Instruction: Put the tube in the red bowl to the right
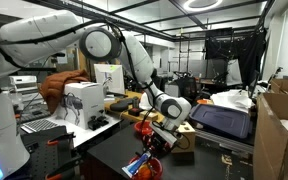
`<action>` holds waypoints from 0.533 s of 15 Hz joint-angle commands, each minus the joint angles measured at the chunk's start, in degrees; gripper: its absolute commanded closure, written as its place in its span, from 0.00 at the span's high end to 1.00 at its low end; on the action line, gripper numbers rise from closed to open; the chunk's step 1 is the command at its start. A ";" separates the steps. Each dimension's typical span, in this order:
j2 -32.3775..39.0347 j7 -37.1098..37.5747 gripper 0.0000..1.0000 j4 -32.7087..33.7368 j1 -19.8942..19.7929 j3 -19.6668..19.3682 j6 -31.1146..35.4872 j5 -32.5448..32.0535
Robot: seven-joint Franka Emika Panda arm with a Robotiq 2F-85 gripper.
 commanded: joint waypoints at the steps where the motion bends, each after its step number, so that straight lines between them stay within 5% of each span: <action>1: 0.15 -1.59 0.10 1.93 -0.56 0.37 -1.50 -0.11; 8: -0.01 -3.36 0.10 1.89 -0.74 0.57 -0.95 0.23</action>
